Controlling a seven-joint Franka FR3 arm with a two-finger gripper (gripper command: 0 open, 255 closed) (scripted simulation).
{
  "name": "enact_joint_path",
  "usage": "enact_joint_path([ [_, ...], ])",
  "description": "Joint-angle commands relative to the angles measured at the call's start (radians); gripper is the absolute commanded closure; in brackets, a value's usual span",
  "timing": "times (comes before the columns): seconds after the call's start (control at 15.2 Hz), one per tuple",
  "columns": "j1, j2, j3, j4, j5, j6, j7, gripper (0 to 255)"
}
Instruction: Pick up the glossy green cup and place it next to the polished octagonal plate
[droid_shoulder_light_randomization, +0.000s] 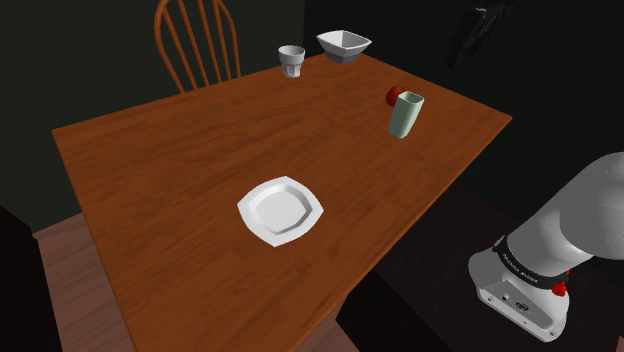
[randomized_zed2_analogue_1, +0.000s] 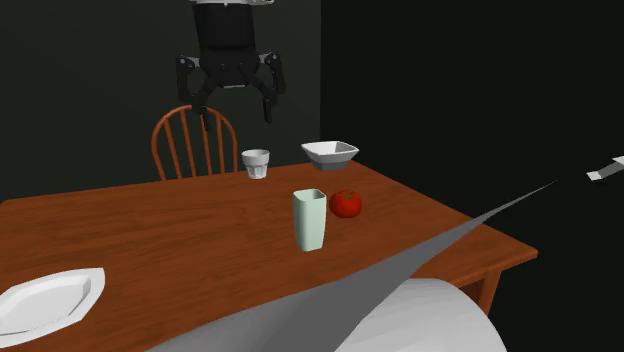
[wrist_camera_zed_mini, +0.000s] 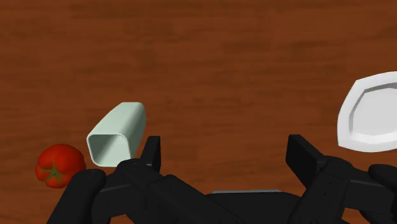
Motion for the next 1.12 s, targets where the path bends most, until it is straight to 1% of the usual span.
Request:
enact_joint_path([
  [0.0,0.0,0.0,0.0,0.0,0.0,0.0,0.0,0],
  [0.53,-0.028,0.191,-0.104,-0.044,-0.034,0.214,-0.113,0],
  [0.79,-0.037,0.314,-0.154,-0.034,-0.037,0.315,-0.171,0],
  [1.06,-0.044,0.449,-0.201,-0.003,-0.026,0.407,-0.234,0],
])
